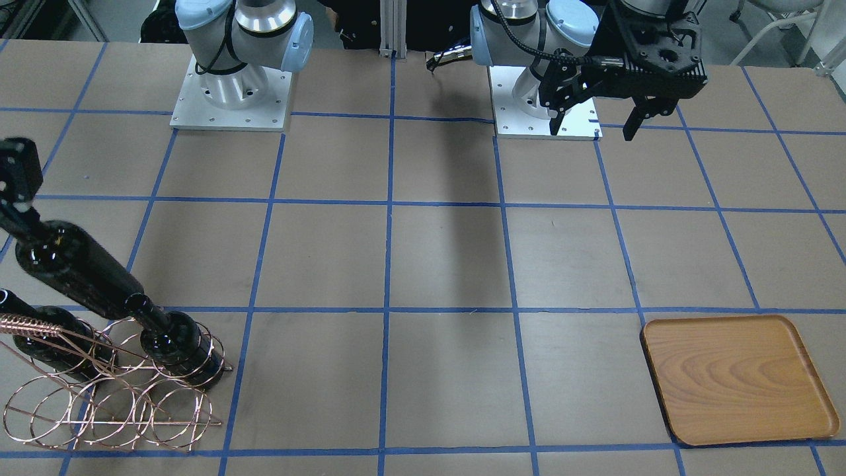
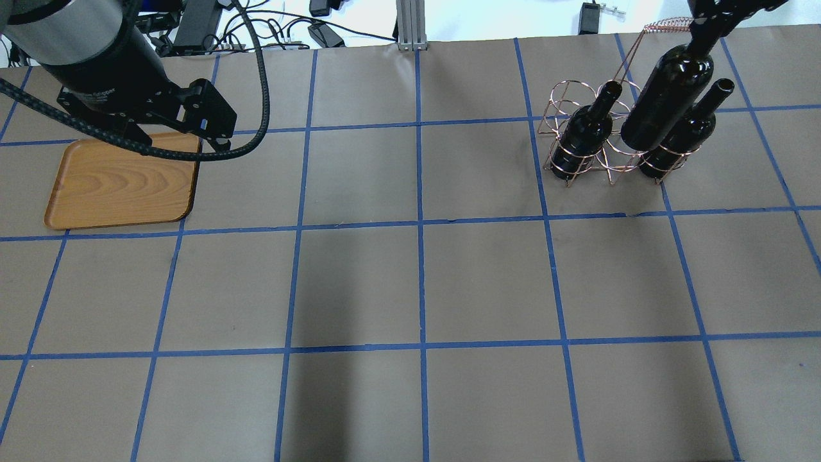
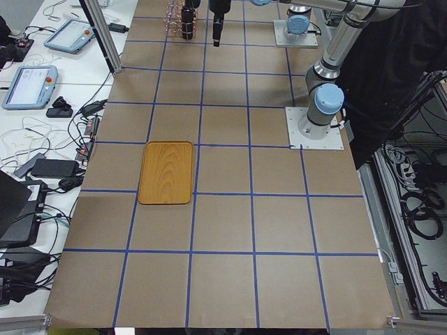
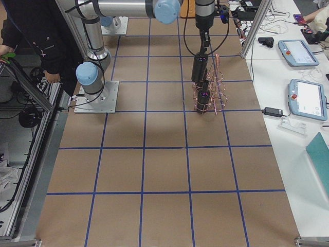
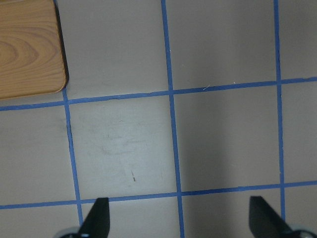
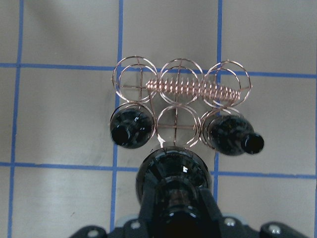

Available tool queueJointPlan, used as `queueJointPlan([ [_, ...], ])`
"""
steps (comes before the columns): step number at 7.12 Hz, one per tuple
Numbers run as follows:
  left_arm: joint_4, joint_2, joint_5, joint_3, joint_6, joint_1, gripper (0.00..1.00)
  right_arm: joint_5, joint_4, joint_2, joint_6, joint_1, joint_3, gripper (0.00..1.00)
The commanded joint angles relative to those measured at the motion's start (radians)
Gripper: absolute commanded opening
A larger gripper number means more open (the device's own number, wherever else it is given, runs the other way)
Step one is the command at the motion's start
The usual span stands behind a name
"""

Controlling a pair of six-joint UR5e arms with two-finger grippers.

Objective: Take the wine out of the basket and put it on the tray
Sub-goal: 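Carry the bottle toward the table center and stand it upright with the right gripper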

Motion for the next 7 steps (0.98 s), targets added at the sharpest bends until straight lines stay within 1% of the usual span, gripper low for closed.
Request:
queueJointPlan([
  [1, -0.001, 0.000, 0.001, -0.002, 0.002, 0.001, 1.00, 0.001, 0.091, -0.067, 0.169, 0.082, 0.006, 0.00],
  [2, -0.001, 0.001, 0.001, -0.005, 0.002, 0.003, 1.00, -0.005, 0.076, -0.061, 0.320, 0.185, 0.026, 0.00],
  [4, 0.001, 0.000, -0.004, -0.007, 0.002, 0.018, 1.00, -0.039, -0.035, 0.006, 0.572, 0.410, 0.046, 0.00],
  [5, -0.002, 0.001, -0.005, -0.007, 0.003, 0.043, 1.00, -0.067, -0.106, 0.065, 0.660, 0.504, 0.046, 0.00],
  [6, -0.002, 0.001, -0.008, -0.007, 0.058, 0.078, 1.00, -0.140, -0.170, 0.121, 0.687, 0.598, 0.046, 0.00],
  [7, -0.002, 0.001, -0.013, -0.007, 0.099, 0.116, 1.00, -0.147, -0.191, 0.155, 0.778, 0.646, 0.046, 0.01],
])
